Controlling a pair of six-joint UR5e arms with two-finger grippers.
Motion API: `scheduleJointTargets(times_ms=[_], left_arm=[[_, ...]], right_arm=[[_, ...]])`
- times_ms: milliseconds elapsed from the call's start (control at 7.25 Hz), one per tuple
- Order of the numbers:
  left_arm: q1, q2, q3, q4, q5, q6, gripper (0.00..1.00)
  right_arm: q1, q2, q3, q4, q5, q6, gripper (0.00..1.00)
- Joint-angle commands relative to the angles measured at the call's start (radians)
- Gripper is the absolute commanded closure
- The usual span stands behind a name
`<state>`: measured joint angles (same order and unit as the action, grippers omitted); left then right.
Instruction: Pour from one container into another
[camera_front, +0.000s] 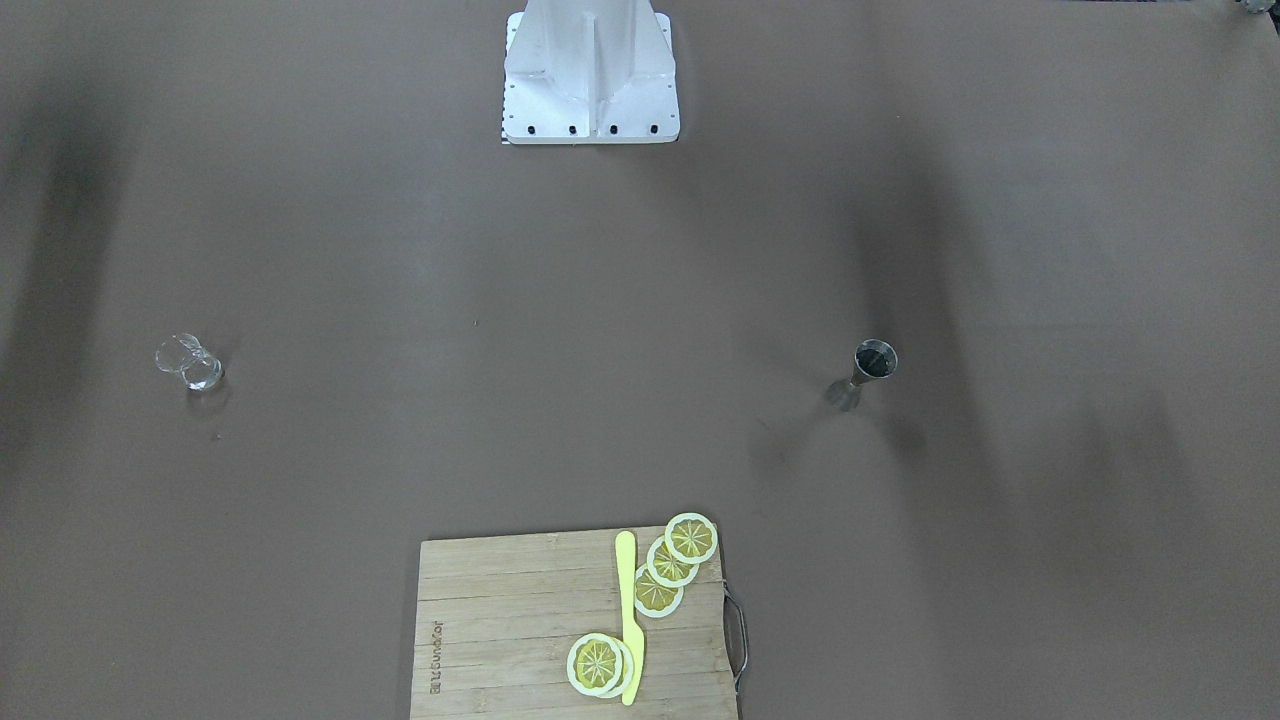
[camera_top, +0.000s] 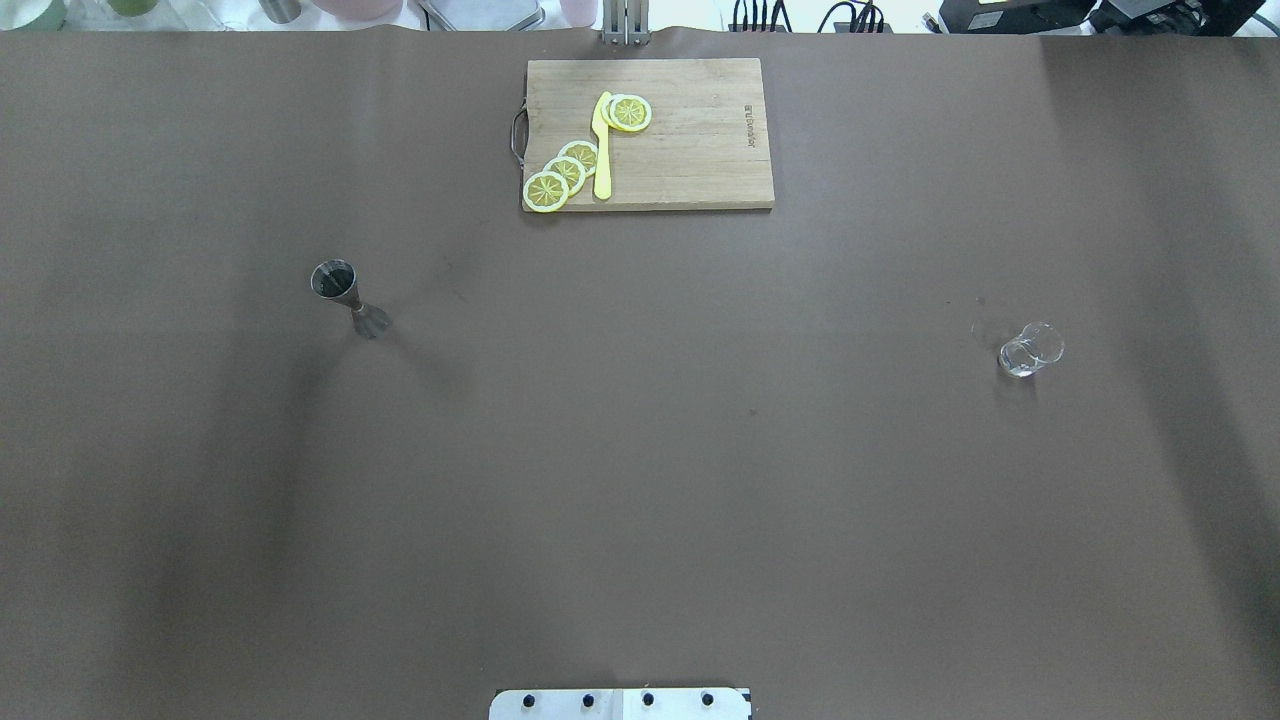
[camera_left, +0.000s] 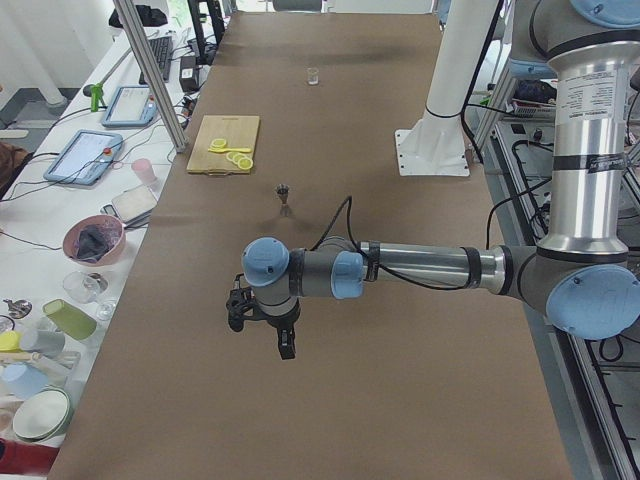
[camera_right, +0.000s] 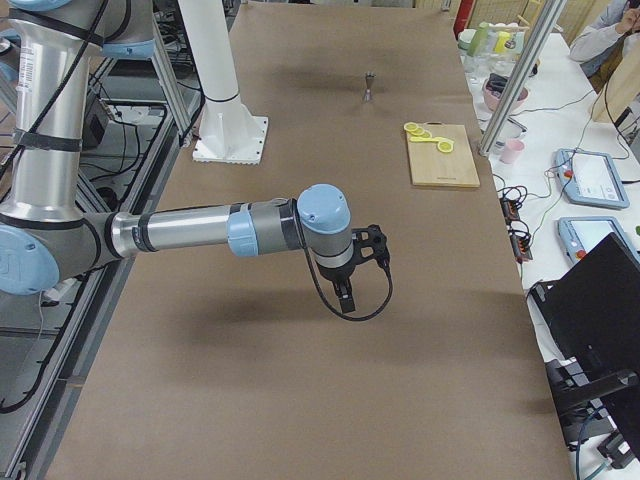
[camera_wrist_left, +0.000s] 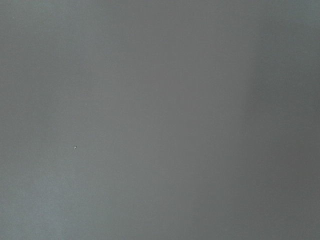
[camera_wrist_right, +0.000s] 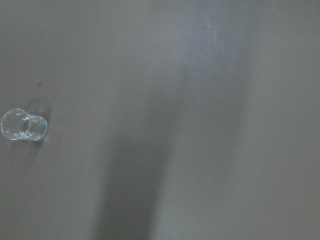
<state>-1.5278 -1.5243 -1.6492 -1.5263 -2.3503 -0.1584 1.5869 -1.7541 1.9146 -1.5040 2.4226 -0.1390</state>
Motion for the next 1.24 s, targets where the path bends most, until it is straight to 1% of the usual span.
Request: scheduleJointTargets(times_ms=[0,414,689,827,1103], left_arm=[[0.000,-0.004,0.002,0.000,-0.001,-0.001,0.01],[0.000,-0.016,0.020,0.000,0.000,-0.001,0.01],[0.000,-0.065,0.052,0.000,-0.001,-0.007,0.01],[0.002,-0.095,0.051,0.000,-0.001,-0.029,0.01],[0.003,-0.189,0.042,0.002,-0.003,-0.201,0.01]], right_arm=[[-0.031,0.004,0.009,0.041,0.004,0.012,0.00],[-0.097,0.002,0.089,0.047,-0.059,0.119,0.00],[-0.120,0.001,0.110,0.060,-0.076,0.142,0.00],[-0.133,-0.011,0.110,0.126,-0.079,0.192,0.00],[-0.169,-0.042,0.103,0.261,-0.099,0.269,0.00]])
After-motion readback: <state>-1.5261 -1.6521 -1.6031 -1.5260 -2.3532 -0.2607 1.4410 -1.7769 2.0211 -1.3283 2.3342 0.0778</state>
